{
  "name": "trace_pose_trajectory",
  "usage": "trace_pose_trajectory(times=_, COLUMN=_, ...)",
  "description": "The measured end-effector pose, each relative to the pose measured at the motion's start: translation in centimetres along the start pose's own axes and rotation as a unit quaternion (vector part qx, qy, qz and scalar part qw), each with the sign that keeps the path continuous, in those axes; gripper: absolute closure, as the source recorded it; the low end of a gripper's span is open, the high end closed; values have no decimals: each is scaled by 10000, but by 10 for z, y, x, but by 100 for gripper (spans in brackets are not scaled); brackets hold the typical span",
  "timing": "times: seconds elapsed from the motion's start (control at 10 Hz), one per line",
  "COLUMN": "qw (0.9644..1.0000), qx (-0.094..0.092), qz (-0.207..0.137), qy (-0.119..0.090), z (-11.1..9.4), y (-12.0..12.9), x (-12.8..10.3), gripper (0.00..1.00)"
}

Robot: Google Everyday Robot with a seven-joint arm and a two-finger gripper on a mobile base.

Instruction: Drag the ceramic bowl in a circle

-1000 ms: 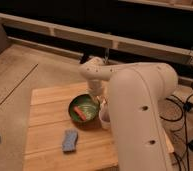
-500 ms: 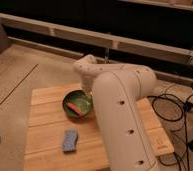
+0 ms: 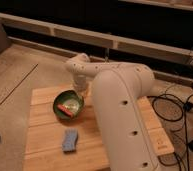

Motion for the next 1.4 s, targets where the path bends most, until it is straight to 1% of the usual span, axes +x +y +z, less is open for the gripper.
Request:
trace_pose_trajectory(times=0.1, qw=9999, qx=-132, qz=22, qy=55, z=-2, y=9, x=16, gripper=100)
trace_pose_trajectory(times=0.2, qw=9998, qx=-172, qz=34, qy=106, z=-1, y=13, x=25, gripper=100)
trace_pose_trajectory(times=0.3, qw=9996, qx=-180, qz=102, qy=172, z=0, y=12, x=38, gripper=98)
trace_pose_trajectory(times=0.4, qw=9992, qx=-184, qz=278, qy=224, z=1, y=3, x=47, gripper=90)
trace_pose_trajectory(times=0.5, qw=9986, qx=-186, qz=450, qy=218, z=0, y=-7, x=51, gripper=81)
trace_pose_trajectory(times=0.6, qw=9983, qx=-138, qz=531, qy=190, z=-1, y=-15, x=51, gripper=76)
trace_pose_trajectory(times=0.7, qw=9986, qx=-85, qz=509, qy=107, z=-1, y=-17, x=44, gripper=75)
trace_pose_trajectory(times=0.8, qw=9987, qx=-51, qz=495, qy=45, z=-1, y=-17, x=38, gripper=71)
trace_pose_trajectory(times=0.9, qw=9988, qx=-37, qz=495, qy=-16, z=-3, y=-17, x=32, gripper=61)
trace_pose_trajectory(times=1.0, qw=9987, qx=-44, qz=499, qy=-46, z=-3, y=-17, x=29, gripper=54)
trace_pose_trajectory(times=1.1, qw=9987, qx=-74, qz=502, qy=-104, z=-4, y=-15, x=23, gripper=41)
trace_pose_trajectory(times=1.2, qw=9986, qx=-97, qz=499, qy=-133, z=-4, y=-13, x=21, gripper=32)
trace_pose_trajectory(times=1.3, qw=9986, qx=-118, qz=503, qy=-145, z=-4, y=-12, x=20, gripper=24)
trace_pose_trajectory(times=1.4, qw=9985, qx=-135, qz=513, qy=-141, z=-5, y=-12, x=20, gripper=20)
